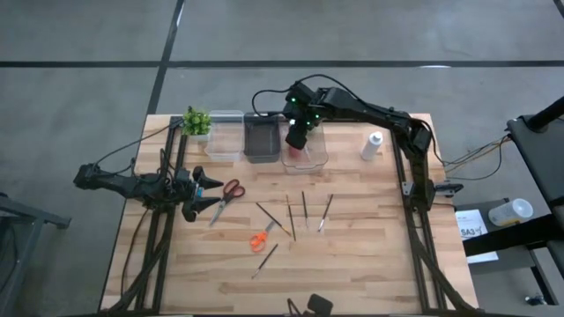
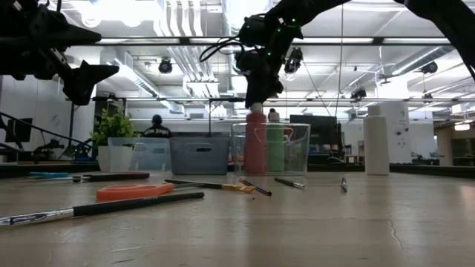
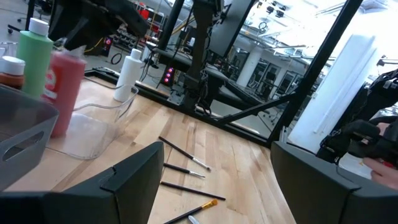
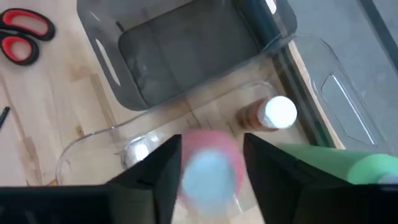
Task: Pick & Place Paint Supplies
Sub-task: Put the pink paint bottle into the right transparent bin, then put the white paint bottle into the right transparent bin
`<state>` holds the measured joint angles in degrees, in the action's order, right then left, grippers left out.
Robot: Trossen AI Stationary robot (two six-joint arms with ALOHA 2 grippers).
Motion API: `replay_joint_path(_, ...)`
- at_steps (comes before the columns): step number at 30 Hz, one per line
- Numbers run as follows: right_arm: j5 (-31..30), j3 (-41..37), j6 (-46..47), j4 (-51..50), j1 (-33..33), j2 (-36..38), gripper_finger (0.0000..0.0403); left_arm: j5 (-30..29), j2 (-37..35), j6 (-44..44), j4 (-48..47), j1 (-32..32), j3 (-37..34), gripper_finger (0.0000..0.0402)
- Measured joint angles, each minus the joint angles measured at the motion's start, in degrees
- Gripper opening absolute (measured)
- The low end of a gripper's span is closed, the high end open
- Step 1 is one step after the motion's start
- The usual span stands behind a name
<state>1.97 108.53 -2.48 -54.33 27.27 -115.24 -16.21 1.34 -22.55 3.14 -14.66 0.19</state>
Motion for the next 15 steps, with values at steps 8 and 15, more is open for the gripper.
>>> replay_joint_path(8, -0.1, 0.0, 0.1, -0.1, 0.0, 0.4, 0.0219, 0.0, 0.0, 0.0, 0.0, 0.0, 0.0, 0.0303)
replay_joint_path(15, -2.3, -0.1, 0.0, -0.9, 0.1, 7.1, 0.0221, 0.0, 0.0, 0.0, 0.0, 0.0, 0.0, 0.0303)
